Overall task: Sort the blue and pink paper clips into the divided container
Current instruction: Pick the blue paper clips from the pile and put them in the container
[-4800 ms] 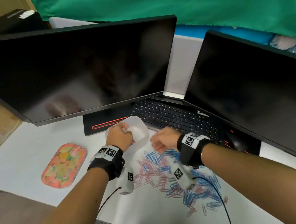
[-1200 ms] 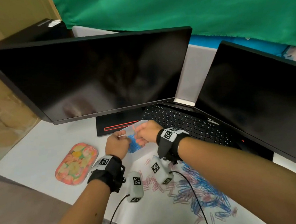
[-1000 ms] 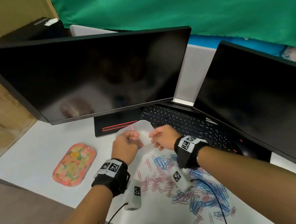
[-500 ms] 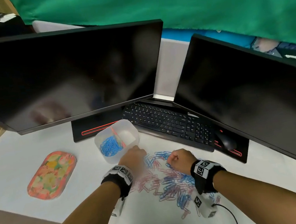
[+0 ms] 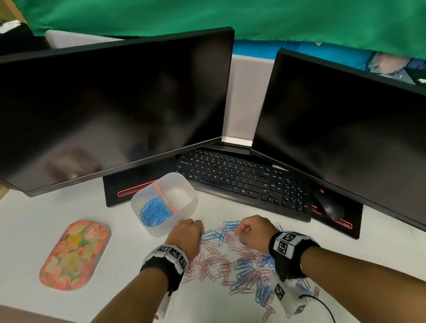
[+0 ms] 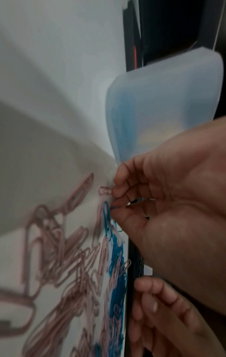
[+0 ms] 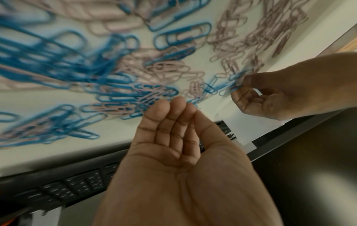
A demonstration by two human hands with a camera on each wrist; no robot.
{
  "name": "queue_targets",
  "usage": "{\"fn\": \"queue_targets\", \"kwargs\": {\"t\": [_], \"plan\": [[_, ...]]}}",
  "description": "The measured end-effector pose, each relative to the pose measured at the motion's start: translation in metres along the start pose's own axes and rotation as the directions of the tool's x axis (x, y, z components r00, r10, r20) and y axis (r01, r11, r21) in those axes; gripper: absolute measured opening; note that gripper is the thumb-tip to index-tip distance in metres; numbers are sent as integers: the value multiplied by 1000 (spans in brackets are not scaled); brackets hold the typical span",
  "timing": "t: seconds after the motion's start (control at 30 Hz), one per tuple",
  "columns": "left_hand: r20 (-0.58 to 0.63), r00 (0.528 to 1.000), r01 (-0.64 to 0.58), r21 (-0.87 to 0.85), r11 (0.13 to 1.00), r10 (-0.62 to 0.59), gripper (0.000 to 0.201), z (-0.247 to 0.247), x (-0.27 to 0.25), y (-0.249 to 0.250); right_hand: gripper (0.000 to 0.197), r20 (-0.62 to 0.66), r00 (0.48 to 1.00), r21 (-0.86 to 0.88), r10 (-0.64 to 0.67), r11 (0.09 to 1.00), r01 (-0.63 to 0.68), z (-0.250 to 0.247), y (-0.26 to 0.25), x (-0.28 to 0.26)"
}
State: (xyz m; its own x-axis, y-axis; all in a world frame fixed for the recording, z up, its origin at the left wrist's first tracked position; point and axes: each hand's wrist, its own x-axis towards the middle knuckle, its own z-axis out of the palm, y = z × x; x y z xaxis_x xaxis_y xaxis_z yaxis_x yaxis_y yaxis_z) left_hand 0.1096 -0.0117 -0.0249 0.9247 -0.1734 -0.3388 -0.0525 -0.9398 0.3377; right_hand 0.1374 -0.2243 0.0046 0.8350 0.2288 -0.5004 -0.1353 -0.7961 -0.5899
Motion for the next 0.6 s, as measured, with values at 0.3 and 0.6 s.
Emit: {"fn": "queue_targets", "kwargs": {"t": [0.3, 0.6], "plan": [[-115, 974, 148, -323, 935, -194, 33, 0, -12, -8, 24, 96, 983, -235, -155, 956, 174, 23, -41, 23], [220, 934, 252, -964, 82, -282, 16, -28, -22, -14, 36, 240, 914, -494, -328, 769, 405, 48, -49, 34]]}}
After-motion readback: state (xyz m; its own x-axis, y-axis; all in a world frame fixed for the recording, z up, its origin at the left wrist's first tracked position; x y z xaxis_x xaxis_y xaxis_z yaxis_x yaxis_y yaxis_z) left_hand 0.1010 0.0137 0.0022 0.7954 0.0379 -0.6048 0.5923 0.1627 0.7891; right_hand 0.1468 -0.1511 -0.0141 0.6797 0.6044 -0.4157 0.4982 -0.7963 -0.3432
